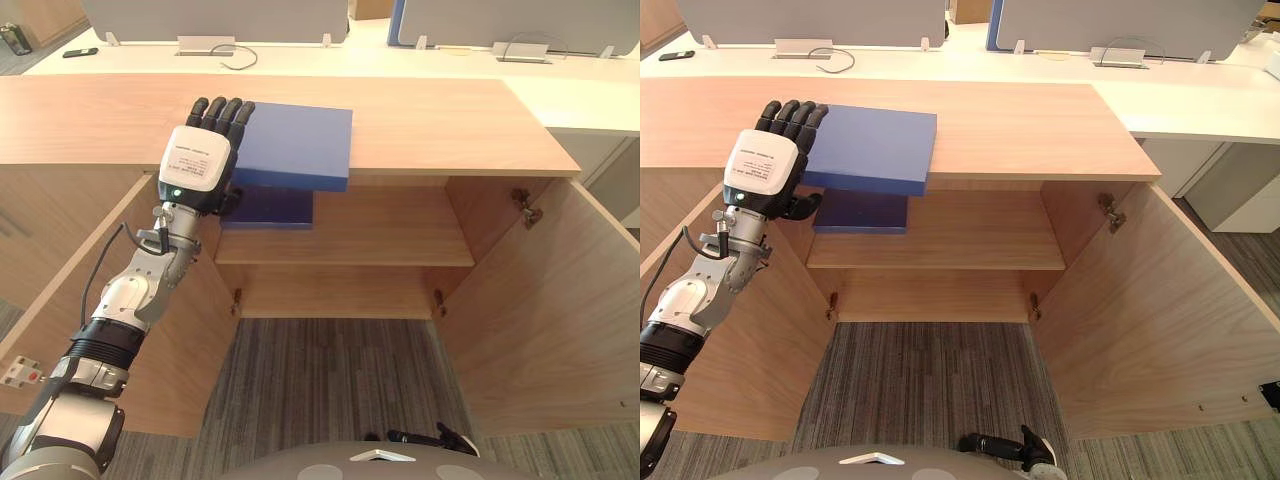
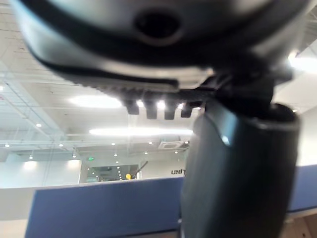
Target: Walk over to the cabinet, pick up the folder, carry it to the office cabinet, place the folder inside the office cabinet, then close the office cabinet door
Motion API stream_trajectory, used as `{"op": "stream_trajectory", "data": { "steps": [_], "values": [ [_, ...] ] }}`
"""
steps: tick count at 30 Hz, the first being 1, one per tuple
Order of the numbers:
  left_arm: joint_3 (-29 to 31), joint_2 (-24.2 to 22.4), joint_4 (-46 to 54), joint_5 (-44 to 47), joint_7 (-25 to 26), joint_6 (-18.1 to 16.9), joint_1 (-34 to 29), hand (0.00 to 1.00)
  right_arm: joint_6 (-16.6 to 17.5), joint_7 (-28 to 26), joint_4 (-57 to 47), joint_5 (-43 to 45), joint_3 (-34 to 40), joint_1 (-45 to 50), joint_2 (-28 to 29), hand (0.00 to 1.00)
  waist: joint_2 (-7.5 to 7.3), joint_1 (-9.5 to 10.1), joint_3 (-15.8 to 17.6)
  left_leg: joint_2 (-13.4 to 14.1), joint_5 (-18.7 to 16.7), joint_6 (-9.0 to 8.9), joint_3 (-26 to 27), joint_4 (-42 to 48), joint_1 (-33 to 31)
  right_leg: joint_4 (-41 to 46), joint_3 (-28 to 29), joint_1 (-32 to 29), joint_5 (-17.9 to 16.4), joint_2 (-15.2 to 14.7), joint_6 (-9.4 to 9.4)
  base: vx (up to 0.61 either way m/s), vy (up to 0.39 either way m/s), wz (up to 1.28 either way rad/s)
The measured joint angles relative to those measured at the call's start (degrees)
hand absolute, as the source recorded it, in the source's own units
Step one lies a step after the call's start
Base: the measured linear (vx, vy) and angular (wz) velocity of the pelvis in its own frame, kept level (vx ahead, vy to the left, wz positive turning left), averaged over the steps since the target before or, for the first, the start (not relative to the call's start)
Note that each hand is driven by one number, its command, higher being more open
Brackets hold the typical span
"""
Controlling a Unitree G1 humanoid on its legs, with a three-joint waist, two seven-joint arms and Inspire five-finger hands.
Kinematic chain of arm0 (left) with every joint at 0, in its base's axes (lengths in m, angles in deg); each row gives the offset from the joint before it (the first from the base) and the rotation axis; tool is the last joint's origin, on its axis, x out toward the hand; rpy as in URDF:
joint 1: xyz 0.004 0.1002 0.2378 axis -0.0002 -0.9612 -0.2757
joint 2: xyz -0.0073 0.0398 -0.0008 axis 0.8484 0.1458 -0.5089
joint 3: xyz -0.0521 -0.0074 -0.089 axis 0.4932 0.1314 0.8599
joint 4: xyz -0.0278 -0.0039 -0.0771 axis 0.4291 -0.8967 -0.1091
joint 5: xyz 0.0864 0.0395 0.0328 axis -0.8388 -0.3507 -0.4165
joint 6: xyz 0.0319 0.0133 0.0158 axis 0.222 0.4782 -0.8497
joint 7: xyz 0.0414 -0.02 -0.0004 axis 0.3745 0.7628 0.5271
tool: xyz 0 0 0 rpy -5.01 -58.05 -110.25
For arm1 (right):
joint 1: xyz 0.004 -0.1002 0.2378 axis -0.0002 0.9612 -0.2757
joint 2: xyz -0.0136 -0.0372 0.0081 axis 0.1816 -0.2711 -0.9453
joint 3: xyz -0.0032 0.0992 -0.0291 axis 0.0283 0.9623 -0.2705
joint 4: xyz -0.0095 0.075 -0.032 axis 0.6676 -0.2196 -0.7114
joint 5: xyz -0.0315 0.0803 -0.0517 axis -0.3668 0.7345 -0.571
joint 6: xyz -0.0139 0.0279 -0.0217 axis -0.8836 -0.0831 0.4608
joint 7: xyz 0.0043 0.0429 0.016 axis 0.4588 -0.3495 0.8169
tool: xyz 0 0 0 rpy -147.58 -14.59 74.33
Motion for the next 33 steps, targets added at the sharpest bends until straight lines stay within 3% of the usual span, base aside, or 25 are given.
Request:
{"op": "stream_trajectory", "data": {
  "steps": [13, 18, 19, 28, 33],
  "values": [
    [-0.07, -1.31, -0.01, 0.25, -0.65, -0.02, 0.06, 1.00, -0.02, -0.01, -0.02, 0.01, 0.07, -0.01, 0.03, 1.00, -0.02, -0.34, 0.00, 0.00, -0.18, -0.01, 0.42, 0.00, 0.30, 0.00, 0.38, 0.06, 0.03, 0.01, 0.00, -0.03, -0.015, -0.02],
    [-2.23, -1.32, -3.75, 0.24, -1.06, 0.10, 3.46, 1.00, -0.03, -0.15, -0.14, 0.00, 0.43, 0.01, 0.18, 1.00, -0.10, -0.65, 0.06, -0.05, -0.35, 0.05, 0.89, 0.01, 0.50, 0.00, 0.85, -0.11, 0.07, 0.01, 0.07, -0.04, -0.017, -0.05],
    [-2.43, -1.33, -5.40, 0.24, -1.16, 0.34, 4.68, 0.00, -0.03, -0.40, -0.30, 0.01, 0.44, 0.00, 0.20, 1.00, -0.13, -1.02, 0.09, -0.06, -0.38, 0.06, 1.08, 0.01, 0.50, 0.00, 1.08, -0.12, 0.10, 0.02, 0.12, -0.02, -0.017, -0.07],
    [-2.59, -2.66, -10.88, 2.91, -2.12, 2.60, 7.90, 0.00, 0.03, -0.46, -0.89, 0.02, 0.77, 0.10, 0.39, 1.00, -0.26, -1.63, 0.39, -0.08, -0.85, -0.08, 2.71, 0.02, 0.53, 0.00, 2.58, -0.90, 0.28, 0.13, 0.16, -0.02, -0.018, -0.09],
    [0.49, -5.27, -10.86, 4.55, 0.54, 3.03, 9.32, 0.00, -0.02, -0.42, -0.99, 0.00, 1.56, 0.01, 0.96, 1.00, -1.04, -1.31, 1.25, -0.23, -0.97, -0.14, 3.15, 0.00, 0.73, -0.01, 2.96, -1.17, 0.39, 0.04, 0.19, -0.06, -0.024, -0.04]
  ]
}}
